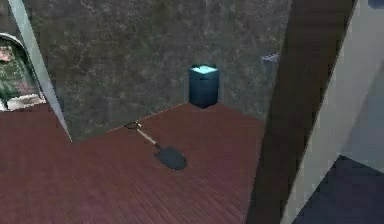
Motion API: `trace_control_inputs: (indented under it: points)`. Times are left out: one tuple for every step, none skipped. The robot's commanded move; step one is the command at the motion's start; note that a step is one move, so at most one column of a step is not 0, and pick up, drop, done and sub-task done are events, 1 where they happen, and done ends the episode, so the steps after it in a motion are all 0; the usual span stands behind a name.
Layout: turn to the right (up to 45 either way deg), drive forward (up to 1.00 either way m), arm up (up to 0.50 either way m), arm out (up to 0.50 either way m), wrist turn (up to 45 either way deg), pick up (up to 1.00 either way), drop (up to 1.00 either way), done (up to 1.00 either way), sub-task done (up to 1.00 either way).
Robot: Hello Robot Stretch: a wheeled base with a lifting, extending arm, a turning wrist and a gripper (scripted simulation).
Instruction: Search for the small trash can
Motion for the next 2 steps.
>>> trace_control_inputs:
  points:
    - [-24.0,0.00,0.00,0.00,0.0,0.00,0.00,0.00,0.00]
    - [0.0,0.90,0.00,0.00,0.0,0.00,0.00,0.00,0.00]
